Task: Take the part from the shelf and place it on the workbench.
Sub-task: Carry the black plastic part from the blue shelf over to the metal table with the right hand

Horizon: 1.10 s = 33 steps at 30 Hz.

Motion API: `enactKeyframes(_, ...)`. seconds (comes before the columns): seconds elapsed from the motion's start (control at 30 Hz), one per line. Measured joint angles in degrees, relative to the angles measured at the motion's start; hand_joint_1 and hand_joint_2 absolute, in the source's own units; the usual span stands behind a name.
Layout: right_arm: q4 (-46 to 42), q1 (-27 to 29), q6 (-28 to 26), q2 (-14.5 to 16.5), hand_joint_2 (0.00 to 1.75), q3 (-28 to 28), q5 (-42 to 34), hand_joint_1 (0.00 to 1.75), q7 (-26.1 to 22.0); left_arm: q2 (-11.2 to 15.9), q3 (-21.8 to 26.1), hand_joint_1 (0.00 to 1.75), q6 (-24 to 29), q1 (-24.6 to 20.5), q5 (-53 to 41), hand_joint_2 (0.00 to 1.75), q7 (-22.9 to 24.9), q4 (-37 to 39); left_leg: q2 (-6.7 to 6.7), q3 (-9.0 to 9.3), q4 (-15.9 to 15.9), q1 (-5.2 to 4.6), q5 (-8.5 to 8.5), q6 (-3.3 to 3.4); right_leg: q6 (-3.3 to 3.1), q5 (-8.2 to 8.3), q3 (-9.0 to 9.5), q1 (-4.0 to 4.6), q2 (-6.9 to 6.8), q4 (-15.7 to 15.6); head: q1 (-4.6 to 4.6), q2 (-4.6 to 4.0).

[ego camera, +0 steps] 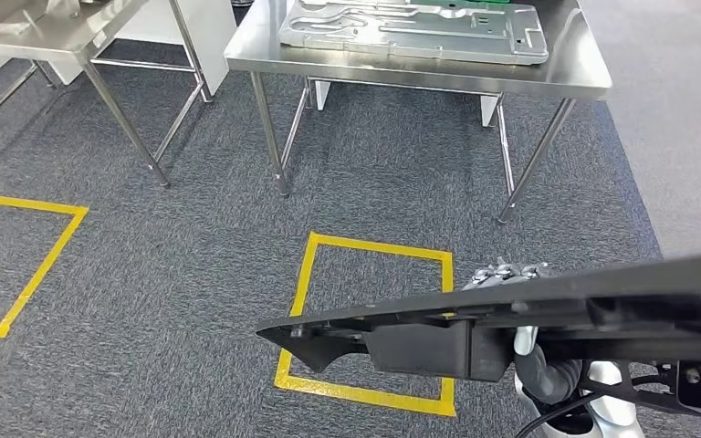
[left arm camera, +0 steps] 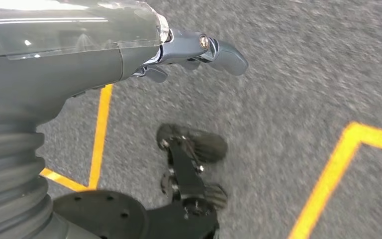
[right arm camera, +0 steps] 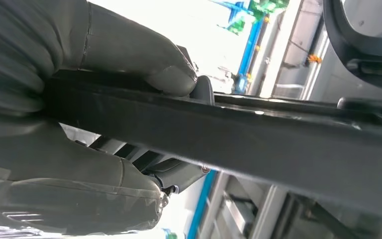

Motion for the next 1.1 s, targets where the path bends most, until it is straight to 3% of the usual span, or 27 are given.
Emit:
enactKeyframes(0.07,-0.19,0.15,0.0,0.0,1.75,-0.01,0.02,1.69,-0.1,0.05,0.01,0.0,-0.11,0.03,-0.18,1.75,-0.13,-0.02,-0.16,-2.96,6.17,0.02,-2.83,-0.14,-0.66,-0.48,1.05,0.04,0.0,-0.18,-0.23,0.0)
enactKeyframes(0.13,-0.21,0.41,0.07,0.01,1.75,0.01,0.03,1.69,-0.11,0.07,0.04,0.0,-0.17,0.12,-0.35,1.75,-0.16,-0.02,-0.19,-7.55,13.58,0.03,-5.5,-0.22,-0.95,-1.05,1.7,0.32,0.07,-0.12,-0.37,0.0)
enactKeyframes(0.17,-0.19,0.53,0.12,0.01,1.75,0.01,0.03,1.69,-0.1,0.08,0.07,0.0,-0.17,0.2,-0.4,1.75,-0.16,-0.02,-0.19,-9.36,15.69,0.03,-5.52,-0.2,-1.0,-1.36,1.98,0.47,0.2,-0.06,-0.37,0.0)
enactKeyframes(0.2,-0.16,0.63,0.16,0.01,1.75,0.01,0.03,1.69,-0.13,0.09,0.11,0.0,-0.16,0.28,-0.48,1.75,-0.15,-0.02,-0.2,-10.25,15.8,0.02,-4.27,-0.12,-1.0,-1.72,2.33,0.6,0.36,-0.01,-0.38,0.0)
enactKeyframes(0.23,-0.16,0.69,0.18,0.01,1.75,0.01,0.02,1.69,-0.15,0.1,0.17,0.0,-0.15,0.35,-0.54,1.75,-0.15,-0.02,-0.2,-10.02,13.65,0.01,-1.8,0.05,-0.96,-2.15,2.83,0.72,0.51,0.05,-0.38,0.0)
enactKeyframes(0.27,-0.17,0.71,0.19,0.01,1.75,0.01,0.02,1.69,-0.15,0.13,0.24,0.0,-0.14,0.39,-0.58,1.75,-0.14,-0.02,-0.22,-8.65,9.5,-0.01,1.37,0.32,-0.87,-2.64,3.45,0.83,0.61,0.1,-0.38,0.0)
enactKeyframes(0.33,-0.16,0.76,0.23,0.01,1.75,-0.01,0.06,1.69,-0.17,0.21,0.38,0.0,-0.13,0.34,-0.64,1.75,-0.14,-0.02,-0.31,-5.59,2.17,-0.23,5.07,0.97,-0.49,-3.6,4.35,1.02,0.7,0.23,-0.28,0.0)
enactKeyframes(0.37,-0.17,0.8,0.28,0.01,1.75,-0.01,0.11,1.69,-0.19,0.26,0.43,0.0,-0.12,0.31,-0.68,1.75,-0.15,-0.02,-0.36,-4.73,0.33,-0.38,5.48,1.27,-0.21,-3.92,4.52,1.02,0.71,0.26,-0.25,0.0)
enactKeyframes(0.43,-0.18,0.87,0.42,0.02,1.75,-0.03,0.32,1.69,-0.21,0.32,0.58,0.0,-0.13,0.25,-0.79,1.75,-0.17,-0.02,-0.41,-4.31,-0.32,-0.65,4.86,1.81,0.42,-4.3,4.58,0.91,0.77,0.18,-0.25,0.0)
enactKeyframes(0.53,-0.42,0.97,0.5,0.01,1.75,-0.27,0.68,1.69,-0.26,0.35,0.83,0.0,-0.13,0.24,-1.13,1.75,-0.2,-0.02,-0.37,-3.4,-1.17,-0.24,4.52,2.61,1.38,-5.66,4.15,0.75,0.58,1.95,-0.09,0.01)
enactKeyframes(0.57,-0.5,1.03,0.49,0.02,1.75,-0.39,0.76,1.69,-0.3,0.34,0.87,0.0,-0.13,0.2,-1.26,1.75,-0.2,-0.02,-0.35,-3.06,-1.42,-0.08,4.39,2.83,1.7,-6.87,2.68,0.61,0.5,4.73,-0.02,0.01)
enactKeyframes(0.63,-0.52,1.36,0.46,0.03,1.75,-0.55,0.86,1.69,-0.38,0.35,0.95,0.0,-0.13,0.1,-1.43,1.75,-0.17,-0.02,-0.36,-2.66,-1.49,-0.07,3.9,3.06,2.27,-9.44,-2.26,0.15,0.38,12.47,0.09,0.0)
enactKeyframes(0.67,-0.52,1.63,0.44,0.03,1.75,-0.56,0.92,1.69,-0.41,0.34,0.97,0.0,-0.12,0.1,-1.48,1.75,-0.13,-0.02,-0.37,-2.41,-1.49,-0.06,3.61,3.04,2.51,-9.85,-4.54,-0.1,0.33,15.45,0.09,0.0)
enactKeyframes(0.7,-0.51,1.9,0.42,0.03,1.75,-0.56,0.98,1.69,-0.47,0.34,0.99,0.0,-0.12,0.16,-1.5,1.75,-0.1,-0.02,-0.38,-2.03,-1.48,-0.03,3.29,2.96,2.68,-9.02,-5.8,-0.31,0.27,16.35,0.09,0.0)
enactKeyframes(0.73,-0.51,2.1,0.4,0.03,1.75,-0.57,1.02,1.69,-0.6,0.34,1.01,0.0,-0.11,0.24,-1.5,1.75,-0.08,-0.02,-0.39,-1.51,-1.48,0.0,2.94,2.83,2.8,-7.0,-5.86,-0.49,0.2,14.97,0.1,0.0)
enactKeyframes(0.8,-0.51,2.27,0.49,0.03,1.75,-0.62,1.06,1.69,-1.0,0.32,1.03,0.0,-0.12,0.35,-1.51,1.75,-0.08,-0.02,-0.39,-0.38,-1.5,0.08,2.15,2.4,2.82,-1.74,-3.42,-0.72,-0.07,7.78,0.1,0.0)
enactKeyframes(0.83,-0.55,2.3,0.56,0.03,1.75,-0.67,1.1,1.69,-1.2,0.31,1.08,0.0,-0.12,0.3,-1.55,1.75,-0.12,-0.02,-0.4,-0.01,-1.44,0.04,1.76,2.07,2.7,-0.18,-2.08,-0.63,-0.19,4.32,0.12,0.0)
enactKeyframes(0.9,-0.63,2.42,0.72,0.04,1.75,-0.79,1.2,1.69,-1.54,0.3,1.23,0.0,-0.12,0.17,-1.63,1.75,-0.22,-0.02,-0.38,0.24,-1.55,-0.05,1.21,1.36,2.23,0.17,-0.94,-0.29,-0.21,1.32,0.07,0.0)
enactKeyframes(1.0,-0.87,2.66,0.9,0.04,1.75,-1.07,1.35,1.69,-2.16,0.32,1.36,0.0,-0.12,0.06,-1.84,1.75,-0.36,-0.04,-0.21,0.64,-1.5,-0.01,0.52,0.32,1.11,-0.36,-0.36,-0.25,0.18,0.74,-0.08,0.0)
enactKeyframes(1.07,-1.09,2.81,1.1,0.05,1.75,-1.27,1.39,1.69,-2.32,0.31,1.37,0.0,-0.14,0.02,-2.0,1.75,-0.41,-0.06,-0.2,-0.84,2.4,0.09,-1.44,-0.13,0.25,-0.64,0.52,-0.39,0.3,0.28,-0.22,0.0)
enactKeyframes(1.1,-1.16,2.91,1.28,0.07,1.75,-1.33,1.38,1.69,-2.35,0.29,1.37,0.0,-0.16,0.04,-2.11,1.75,-0.43,-0.06,-0.23,-2.8,6.21,0.12,-3.05,-0.24,-0.09,-0.9,0.88,-0.28,0.32,0.2,-0.27,0.0)
